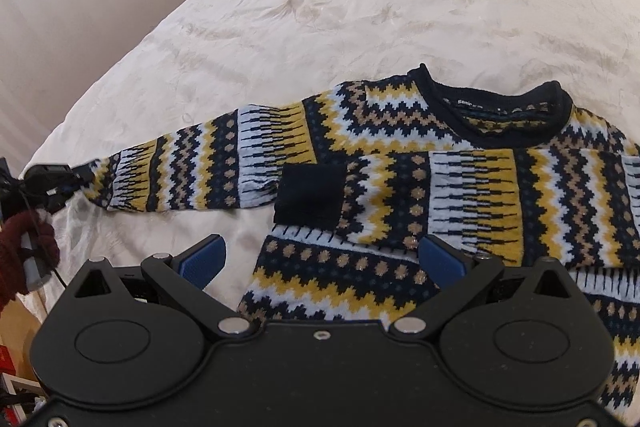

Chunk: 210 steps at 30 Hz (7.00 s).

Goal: Fold small clothes
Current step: 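Lift the held sleeve and fold it across the sweater front, release, then grasp the folded cuff with the right gripper, straighten it, release, then move both grippers back toward the sweater hem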

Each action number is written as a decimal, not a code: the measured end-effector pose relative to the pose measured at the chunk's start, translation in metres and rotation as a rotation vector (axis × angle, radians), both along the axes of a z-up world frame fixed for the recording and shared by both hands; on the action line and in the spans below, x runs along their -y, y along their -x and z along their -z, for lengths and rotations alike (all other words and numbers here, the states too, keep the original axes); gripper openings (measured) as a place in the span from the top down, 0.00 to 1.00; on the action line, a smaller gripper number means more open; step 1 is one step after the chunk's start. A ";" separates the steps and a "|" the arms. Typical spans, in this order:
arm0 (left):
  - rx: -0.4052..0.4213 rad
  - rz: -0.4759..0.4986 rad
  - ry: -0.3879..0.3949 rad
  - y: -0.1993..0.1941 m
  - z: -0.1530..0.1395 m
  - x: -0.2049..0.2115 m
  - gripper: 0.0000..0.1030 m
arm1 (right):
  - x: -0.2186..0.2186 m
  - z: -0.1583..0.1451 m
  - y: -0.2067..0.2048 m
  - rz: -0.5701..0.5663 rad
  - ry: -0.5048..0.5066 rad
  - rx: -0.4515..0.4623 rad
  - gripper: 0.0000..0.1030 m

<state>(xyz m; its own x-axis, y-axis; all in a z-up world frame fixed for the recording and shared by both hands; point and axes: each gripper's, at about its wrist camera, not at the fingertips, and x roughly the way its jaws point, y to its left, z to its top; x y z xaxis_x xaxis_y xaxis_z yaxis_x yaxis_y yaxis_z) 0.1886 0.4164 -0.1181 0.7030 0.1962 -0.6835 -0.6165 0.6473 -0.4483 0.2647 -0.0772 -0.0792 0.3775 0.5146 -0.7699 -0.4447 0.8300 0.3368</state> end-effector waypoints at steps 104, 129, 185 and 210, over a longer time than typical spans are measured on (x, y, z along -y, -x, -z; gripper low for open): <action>-0.482 0.674 -0.104 -0.138 0.103 0.288 0.06 | 0.224 0.090 -0.116 0.365 0.024 -0.143 0.46; -0.380 0.658 -0.239 -0.173 0.065 0.276 0.06 | 0.222 0.080 -0.106 0.357 0.092 -0.108 0.79; -0.449 0.645 -0.190 0.037 0.050 0.319 0.01 | 0.261 0.098 0.033 0.180 0.002 -0.138 0.25; -0.368 0.797 -0.166 0.123 0.065 0.275 0.01 | 0.229 0.086 0.168 0.250 0.042 -0.161 0.21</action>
